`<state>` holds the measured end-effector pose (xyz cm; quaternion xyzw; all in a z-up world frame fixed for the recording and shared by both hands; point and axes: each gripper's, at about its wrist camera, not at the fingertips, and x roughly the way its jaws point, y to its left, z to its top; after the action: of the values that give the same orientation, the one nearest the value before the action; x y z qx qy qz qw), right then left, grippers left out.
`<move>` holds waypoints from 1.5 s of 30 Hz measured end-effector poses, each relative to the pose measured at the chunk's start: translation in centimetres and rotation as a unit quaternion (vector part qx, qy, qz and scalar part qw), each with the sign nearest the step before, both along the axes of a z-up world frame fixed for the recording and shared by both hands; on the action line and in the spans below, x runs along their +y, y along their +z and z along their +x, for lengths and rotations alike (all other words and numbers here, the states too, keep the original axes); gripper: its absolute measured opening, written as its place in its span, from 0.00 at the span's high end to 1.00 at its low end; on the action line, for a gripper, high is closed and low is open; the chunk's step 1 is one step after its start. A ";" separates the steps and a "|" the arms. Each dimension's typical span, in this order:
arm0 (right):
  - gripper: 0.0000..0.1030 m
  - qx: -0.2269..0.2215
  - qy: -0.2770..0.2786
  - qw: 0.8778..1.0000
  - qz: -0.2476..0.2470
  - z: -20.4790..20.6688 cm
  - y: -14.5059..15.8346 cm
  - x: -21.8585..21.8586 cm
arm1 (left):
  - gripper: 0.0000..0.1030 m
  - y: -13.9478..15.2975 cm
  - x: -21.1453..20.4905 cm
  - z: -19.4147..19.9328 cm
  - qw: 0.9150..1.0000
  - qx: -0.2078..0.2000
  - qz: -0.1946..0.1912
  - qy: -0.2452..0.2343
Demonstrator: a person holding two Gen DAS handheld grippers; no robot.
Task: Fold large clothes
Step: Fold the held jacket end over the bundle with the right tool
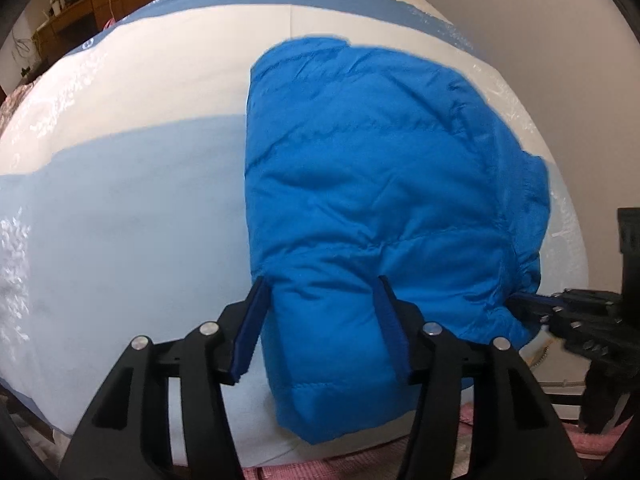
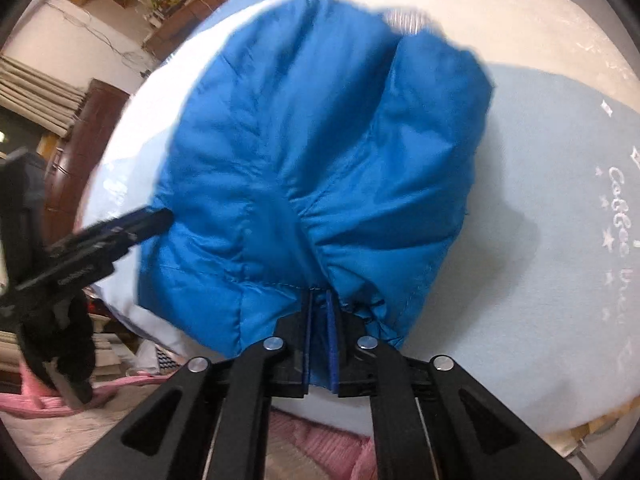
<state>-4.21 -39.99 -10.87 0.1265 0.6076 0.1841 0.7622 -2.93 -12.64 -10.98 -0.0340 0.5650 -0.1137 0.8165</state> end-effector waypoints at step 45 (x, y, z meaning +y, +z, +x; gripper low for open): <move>0.82 -0.026 -0.046 0.998 -0.023 8.2 3.1 -1.4 | 0.49 0.0 -2.5 9.3 1.000 0.009 0.002 -0.026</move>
<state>4.00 -41.43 -7.79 0.1320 0.5855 0.1384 0.7878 6.39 -15.14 -10.93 -0.0187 0.5729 -0.1336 0.8085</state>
